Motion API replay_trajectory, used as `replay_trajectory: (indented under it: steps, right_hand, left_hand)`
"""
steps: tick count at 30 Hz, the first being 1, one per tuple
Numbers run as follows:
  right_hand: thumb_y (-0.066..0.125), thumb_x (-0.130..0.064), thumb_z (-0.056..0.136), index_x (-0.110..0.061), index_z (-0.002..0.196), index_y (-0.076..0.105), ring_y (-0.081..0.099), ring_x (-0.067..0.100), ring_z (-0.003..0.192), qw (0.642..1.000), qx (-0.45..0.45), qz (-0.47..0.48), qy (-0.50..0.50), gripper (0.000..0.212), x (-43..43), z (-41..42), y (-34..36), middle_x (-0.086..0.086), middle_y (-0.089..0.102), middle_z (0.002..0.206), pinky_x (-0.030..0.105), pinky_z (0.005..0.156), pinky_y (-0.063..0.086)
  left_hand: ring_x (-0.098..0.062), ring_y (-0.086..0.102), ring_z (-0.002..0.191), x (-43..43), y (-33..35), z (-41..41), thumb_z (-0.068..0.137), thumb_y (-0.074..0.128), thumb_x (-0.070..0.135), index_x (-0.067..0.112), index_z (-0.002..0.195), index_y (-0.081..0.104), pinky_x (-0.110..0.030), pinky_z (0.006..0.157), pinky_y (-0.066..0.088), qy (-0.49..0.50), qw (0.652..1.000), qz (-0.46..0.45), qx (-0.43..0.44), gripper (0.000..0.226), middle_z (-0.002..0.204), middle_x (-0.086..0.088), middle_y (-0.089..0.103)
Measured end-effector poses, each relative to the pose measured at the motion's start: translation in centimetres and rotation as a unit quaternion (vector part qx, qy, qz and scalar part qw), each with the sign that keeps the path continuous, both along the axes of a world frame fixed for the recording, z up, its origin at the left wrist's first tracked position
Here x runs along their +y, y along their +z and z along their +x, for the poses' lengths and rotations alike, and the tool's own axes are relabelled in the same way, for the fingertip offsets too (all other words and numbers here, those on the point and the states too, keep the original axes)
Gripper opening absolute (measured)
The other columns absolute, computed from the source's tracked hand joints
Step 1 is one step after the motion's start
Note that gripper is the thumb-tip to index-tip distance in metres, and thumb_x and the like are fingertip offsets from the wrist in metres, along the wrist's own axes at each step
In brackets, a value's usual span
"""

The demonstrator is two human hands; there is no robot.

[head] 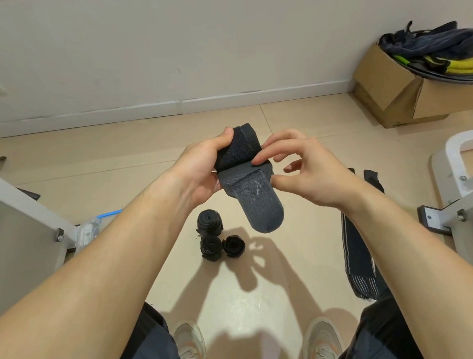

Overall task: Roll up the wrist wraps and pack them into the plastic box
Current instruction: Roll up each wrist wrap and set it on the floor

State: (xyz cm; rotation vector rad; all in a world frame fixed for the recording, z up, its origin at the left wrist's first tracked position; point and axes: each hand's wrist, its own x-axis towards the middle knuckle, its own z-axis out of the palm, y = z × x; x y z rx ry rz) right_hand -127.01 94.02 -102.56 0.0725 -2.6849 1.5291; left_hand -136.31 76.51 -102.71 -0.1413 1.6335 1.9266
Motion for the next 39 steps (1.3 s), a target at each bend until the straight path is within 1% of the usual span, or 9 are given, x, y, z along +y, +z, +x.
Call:
replay_trajectory:
  steps: [4,9,13,16,20,23,27,34,39]
  right_hand:
    - [0.08,-0.01,0.078,-0.043,0.099,0.075,0.047,0.013,0.116,0.994,0.05,0.089,-0.026,0.04,-0.2,-0.3,-0.5,-0.01,0.05,0.115,0.015,0.093,0.034]
    - [0.079,-0.024,0.087,-0.035,0.098,0.076,0.038,0.012,0.115,0.987,0.08,0.136,-0.011,0.016,-1.1,-0.5,-0.2,-0.009,0.05,0.118,0.013,0.098,0.032]
    - [0.076,-0.021,0.088,-0.023,0.097,0.075,0.054,0.017,0.106,0.984,0.109,0.139,-0.028,0.01,-1.0,-0.6,-0.3,-0.01,0.06,0.105,0.033,0.093,0.043]
    - [0.073,-0.026,0.087,-0.021,0.097,0.075,0.059,0.018,0.099,0.981,0.131,0.132,-0.054,0.011,-1.1,-0.7,-0.4,-0.01,0.064,0.099,0.038,0.087,0.047]
    - [0.077,-0.017,0.087,-0.024,0.087,0.073,0.055,0.003,0.083,0.982,0.141,0.099,-0.073,0.008,-1.1,-0.7,-0.3,-0.013,0.058,0.092,0.021,0.075,0.042]
    - [0.078,-0.014,0.087,-0.03,0.083,0.068,0.053,0.0,0.079,0.983,0.134,0.093,-0.088,0.019,-1.1,-0.7,-0.5,-0.016,0.051,0.093,0.014,0.069,0.038]
    - [0.078,-0.013,0.087,-0.017,0.093,0.076,0.052,0.0,0.073,0.983,0.122,0.084,-0.108,0.008,-1.2,-0.8,-0.6,-0.014,0.051,0.09,0.008,0.066,0.036]
    - [0.081,-0.014,0.085,-0.017,0.096,0.074,0.047,0.001,0.064,0.981,0.108,0.058,-0.15,0.014,-0.9,-0.9,-0.4,-0.016,0.05,0.086,0.006,0.065,0.036]
    - [0.084,-0.014,0.081,-0.022,0.09,0.066,0.048,0.005,0.066,0.983,0.089,0.013,-0.157,0.021,-0.1,-0.9,-0.5,-0.003,0.058,0.095,0.016,0.068,0.042]
  left_hand:
    - [-0.012,0.074,0.069,0.1,-0.1,0.2,0.098,0.065,0.033,0.014,0.106,0.073,-0.032,0.069,0.063,-0.011,1.0,-0.009,0.014,0.021,0.071,0.006,0.076]
    - [-0.028,0.075,0.096,0.5,-0.4,0.7,0.097,0.063,0.02,0.012,0.109,0.073,-0.043,0.082,0.063,-0.039,0.999,-0.025,0.019,0.017,0.1,-0.012,0.077]
    - [-0.019,0.073,0.077,0.6,-0.2,0.7,0.096,0.065,0.016,0.012,0.106,0.068,-0.042,0.078,0.063,-0.035,0.999,-0.007,0.026,0.012,0.086,-0.006,0.072]
    - [-0.018,0.069,0.074,0.7,-0.2,0.6,0.093,0.065,0.011,0.016,0.107,0.058,-0.047,0.082,0.063,-0.02,0.999,0.007,0.031,0.016,0.086,-0.004,0.066]
    - [-0.025,0.066,0.091,1.0,-0.1,1.2,0.095,0.061,0.007,0.023,0.1,0.058,-0.056,0.09,0.059,-0.052,0.998,0.037,0.023,0.017,0.091,-0.007,0.066]
    - [-0.026,0.07,0.098,1.2,-0.2,1.5,0.097,0.058,0.007,0.02,0.113,0.065,-0.051,0.089,0.06,-0.068,0.997,0.041,0.011,0.022,0.101,-0.01,0.068]
    - [-0.026,0.071,0.112,1.1,-0.1,1.8,0.097,0.054,0.01,0.018,0.124,0.069,-0.05,0.094,0.059,-0.085,0.996,0.035,0.014,0.032,0.116,-0.013,0.073]
    - [-0.021,0.071,0.09,1.3,0.4,2.1,0.097,0.05,0.023,0.013,0.105,0.069,-0.049,0.092,0.06,-0.041,0.997,0.051,0.03,0.023,0.072,0.004,0.073]
    - [-0.01,0.066,0.09,0.5,0.1,2.0,0.078,0.058,0.025,0.026,0.107,0.069,-0.035,0.085,0.06,-0.153,0.977,0.015,0.148,0.031,0.093,0.005,0.069]
